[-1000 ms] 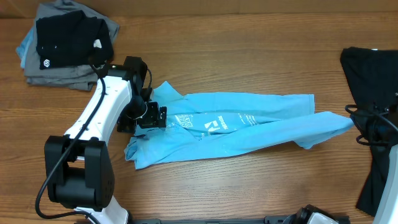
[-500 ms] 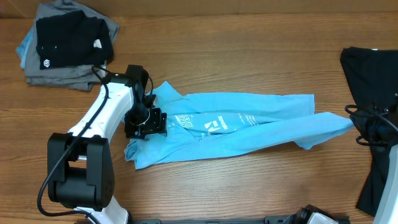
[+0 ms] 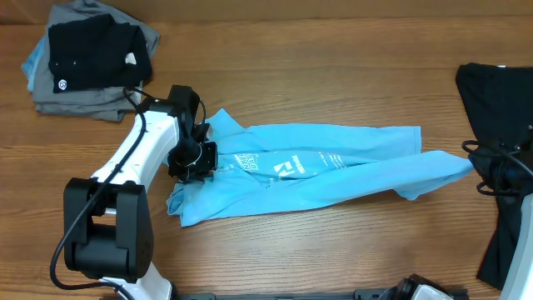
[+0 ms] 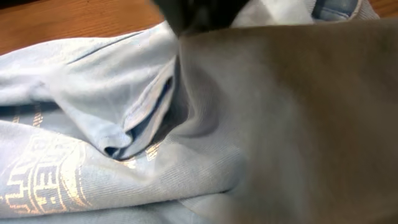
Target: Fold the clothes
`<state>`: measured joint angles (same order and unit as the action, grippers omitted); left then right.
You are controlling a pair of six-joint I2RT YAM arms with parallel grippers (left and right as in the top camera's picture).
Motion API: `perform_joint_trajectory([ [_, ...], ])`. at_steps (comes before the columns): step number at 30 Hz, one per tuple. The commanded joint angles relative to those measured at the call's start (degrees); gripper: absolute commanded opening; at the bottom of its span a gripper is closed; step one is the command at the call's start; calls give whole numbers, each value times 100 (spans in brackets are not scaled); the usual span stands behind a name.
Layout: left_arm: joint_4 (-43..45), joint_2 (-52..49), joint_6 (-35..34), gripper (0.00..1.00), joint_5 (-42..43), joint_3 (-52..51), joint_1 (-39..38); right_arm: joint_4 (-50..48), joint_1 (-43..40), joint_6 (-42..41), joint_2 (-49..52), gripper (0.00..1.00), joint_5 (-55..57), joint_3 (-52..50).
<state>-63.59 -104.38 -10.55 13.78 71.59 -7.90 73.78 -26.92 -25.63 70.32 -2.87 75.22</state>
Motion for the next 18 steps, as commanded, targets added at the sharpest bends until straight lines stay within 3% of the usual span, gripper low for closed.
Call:
perform_joint_trajectory([
  [1, -66, -59, 2, 4, 68, -7, -39, -11, -15, 37, -79, 4, -24, 168],
  [8, -667, 256, 2, 4, -87, 754, -42, -11, -15, 11, -133, 4, -306, 168],
  [18, -1716, 1897, 7, 4, -376, 1847, -168, -2, -15, 17, -852, 4, -518, 514],
])
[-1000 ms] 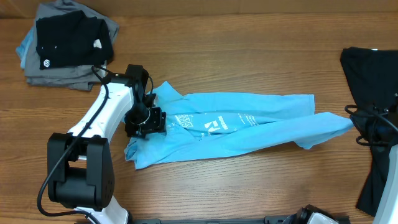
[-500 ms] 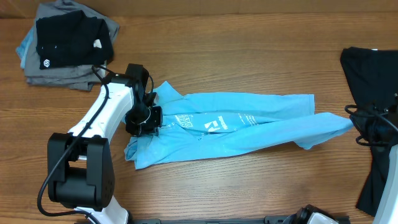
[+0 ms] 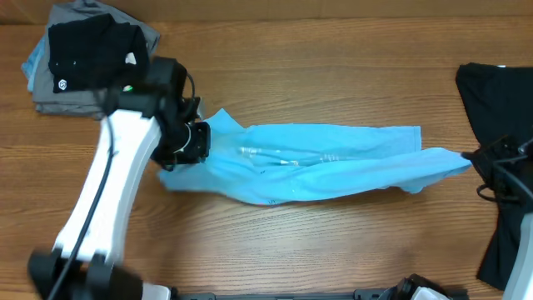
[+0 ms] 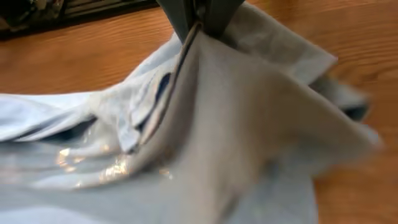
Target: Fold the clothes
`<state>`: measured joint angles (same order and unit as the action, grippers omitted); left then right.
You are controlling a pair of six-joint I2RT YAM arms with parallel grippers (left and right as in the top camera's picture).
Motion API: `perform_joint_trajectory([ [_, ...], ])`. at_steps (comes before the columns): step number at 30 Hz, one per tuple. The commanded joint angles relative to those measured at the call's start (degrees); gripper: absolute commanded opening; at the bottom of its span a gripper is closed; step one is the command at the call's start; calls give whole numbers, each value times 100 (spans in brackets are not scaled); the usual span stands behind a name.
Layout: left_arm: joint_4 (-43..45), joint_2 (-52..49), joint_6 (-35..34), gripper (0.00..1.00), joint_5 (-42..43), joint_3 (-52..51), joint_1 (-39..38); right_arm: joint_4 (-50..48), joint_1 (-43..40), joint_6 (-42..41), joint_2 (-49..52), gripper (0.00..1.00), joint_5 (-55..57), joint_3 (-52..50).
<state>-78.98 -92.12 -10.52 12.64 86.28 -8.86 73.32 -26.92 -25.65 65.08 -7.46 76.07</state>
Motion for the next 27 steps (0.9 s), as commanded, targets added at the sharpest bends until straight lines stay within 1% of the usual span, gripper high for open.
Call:
perform_joint_trajectory([
  [1, -249, 859, 7, 4, -278, 459, -72, 116, -15, 24, -382, 4, -61, 542],
  [4, -378, 1281, 4, 6, -273, 632, -72, 356, -15, 44, -439, 4, -59, 876],
  [5, -396, 1399, 2, 17, -271, 667, -70, 424, -15, 50, -439, 4, -61, 973],
  [6, -404, 1515, 2, 24, -271, 682, -70, 501, -15, 61, -437, 4, -61, 1069],
  [7, -417, 1611, 4, 25, -275, 684, -70, 566, -15, 61, -437, 4, -63, 1130],
  [8, -437, 1657, 4, 25, -275, 682, -70, 608, -15, 61, -437, 4, -63, 1154],
  [9, -514, 1698, 2, 22, -275, 682, -70, 699, -15, 63, -437, 4, -61, 1161],
  [10, -562, 1694, 2, 17, -271, 680, -70, 752, -15, 63, -437, 4, -59, 1161],
  [12, -634, 1628, 2, 10, -273, 632, -70, 837, -15, 177, -424, 4, -61, 1161],
  [14, -632, 1547, 4, 8, -271, 533, -70, 855, -15, 264, -420, 4, -59, 1161],
  [16, -638, 1443, 4, 9, -247, 391, -72, 861, -15, 323, -420, 4, -55, 1161],
  [19, -649, 1257, -2, 20, -181, -15, -109, 872, -15, 326, -420, 4, -55, 1158],
  [20, -625, 1189, -2, 21, -109, -238, -133, 868, -15, 326, -420, 4, -57, 1158],
  [23, -476, 1045, -24, 22, 245, -887, -221, 852, -15, 326, -415, 4, -57, 1158],
  [27, 22, 850, -391, 24, 151, -1888, -400, 841, -15, 326, -358, 4, -57, 1158],
])
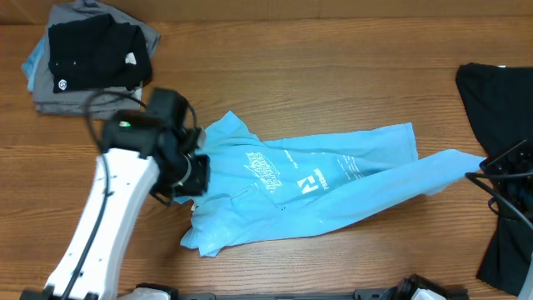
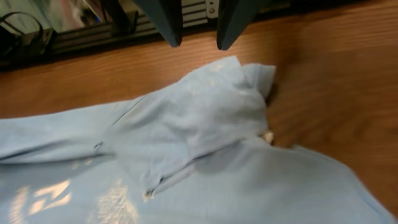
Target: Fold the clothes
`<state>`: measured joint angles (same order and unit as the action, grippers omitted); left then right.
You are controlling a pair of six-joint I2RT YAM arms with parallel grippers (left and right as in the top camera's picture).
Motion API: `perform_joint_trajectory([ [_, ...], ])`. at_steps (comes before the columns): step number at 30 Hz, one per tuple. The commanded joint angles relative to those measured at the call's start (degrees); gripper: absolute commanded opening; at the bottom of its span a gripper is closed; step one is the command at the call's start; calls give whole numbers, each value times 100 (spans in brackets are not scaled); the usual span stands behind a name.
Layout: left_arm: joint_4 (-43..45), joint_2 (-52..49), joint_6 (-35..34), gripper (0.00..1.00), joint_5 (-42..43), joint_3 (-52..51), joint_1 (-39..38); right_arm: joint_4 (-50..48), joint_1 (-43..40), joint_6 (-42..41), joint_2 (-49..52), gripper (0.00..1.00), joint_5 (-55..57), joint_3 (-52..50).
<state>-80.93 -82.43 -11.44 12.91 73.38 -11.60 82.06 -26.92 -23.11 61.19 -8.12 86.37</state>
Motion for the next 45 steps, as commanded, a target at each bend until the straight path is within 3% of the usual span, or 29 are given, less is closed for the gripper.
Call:
perform_joint_trajectory([
  [1, 310, -157, -313, 26, 105, -748, -133, -31, -15, 72, 50, 4, 9, 129],
  [5, 549, -404, -741, 36, -323, -1193, -81, -22, -15, 90, 188, 4, 9, 127],
  [11, 831, -802, -1143, 66, -1032, -1296, 376, 57, -15, 245, 470, 4, 11, 122],
  [17, 1047, -1106, -811, 67, -387, -1427, 855, 52, -15, 348, 651, 4, 33, 122],
  [26, 1794, -1272, -741, 62, 800, -2131, 841, -42, -15, 348, 682, 4, 31, 122],
  [37, 2492, -1281, -848, 61, 960, -2732, 863, -48, -15, 348, 682, 4, 33, 122],
  [45, 2590, -1279, -826, 47, 678, -2625, 863, -46, -15, 348, 682, 4, 33, 122],
])
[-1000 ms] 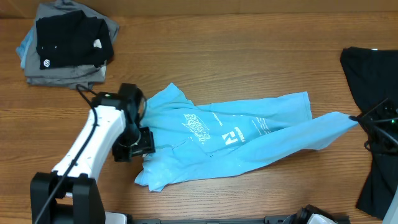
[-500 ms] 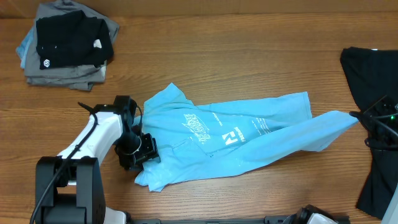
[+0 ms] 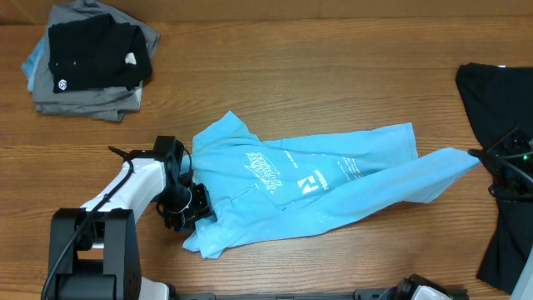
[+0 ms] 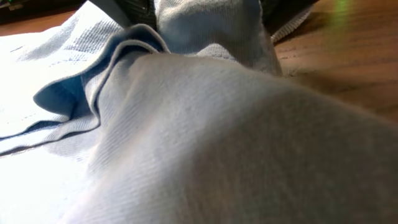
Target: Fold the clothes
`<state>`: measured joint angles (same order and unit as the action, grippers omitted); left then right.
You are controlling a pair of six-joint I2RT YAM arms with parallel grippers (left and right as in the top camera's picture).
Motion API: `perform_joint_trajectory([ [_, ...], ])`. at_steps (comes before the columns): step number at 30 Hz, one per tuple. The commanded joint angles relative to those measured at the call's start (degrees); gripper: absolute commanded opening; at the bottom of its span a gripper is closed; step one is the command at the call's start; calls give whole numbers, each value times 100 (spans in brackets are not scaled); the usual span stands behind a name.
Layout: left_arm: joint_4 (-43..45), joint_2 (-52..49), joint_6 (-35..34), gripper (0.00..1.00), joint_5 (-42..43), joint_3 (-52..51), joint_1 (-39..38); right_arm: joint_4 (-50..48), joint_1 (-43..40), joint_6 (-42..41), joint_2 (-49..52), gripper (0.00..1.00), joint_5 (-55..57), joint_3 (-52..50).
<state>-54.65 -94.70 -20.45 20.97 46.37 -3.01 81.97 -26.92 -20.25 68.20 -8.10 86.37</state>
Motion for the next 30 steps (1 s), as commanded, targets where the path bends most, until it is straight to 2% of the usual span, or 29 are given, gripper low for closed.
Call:
perform_joint_trajectory([
  [1, -57, -52, 74, 45, -186, 101, 4, -37, -15, 61, -20, 4, 31, 122],
  [6, -317, -52, 72, 35, -581, 286, 4, -37, -15, 59, -20, 4, 31, 122],
  [9, -562, -52, 70, 33, -879, 483, 4, -37, -15, 59, -20, 4, 31, 122],
  [15, -890, -42, 72, 4, -960, 859, -2, -37, -15, 57, -20, 4, 28, 120],
  [24, -1097, 127, 170, 4, -953, 1189, -17, -122, -15, 55, -20, 4, 24, 109],
  [30, -1539, 1237, 249, 4, -955, 2063, -354, -181, -15, 55, -26, 4, -413, 116],
])
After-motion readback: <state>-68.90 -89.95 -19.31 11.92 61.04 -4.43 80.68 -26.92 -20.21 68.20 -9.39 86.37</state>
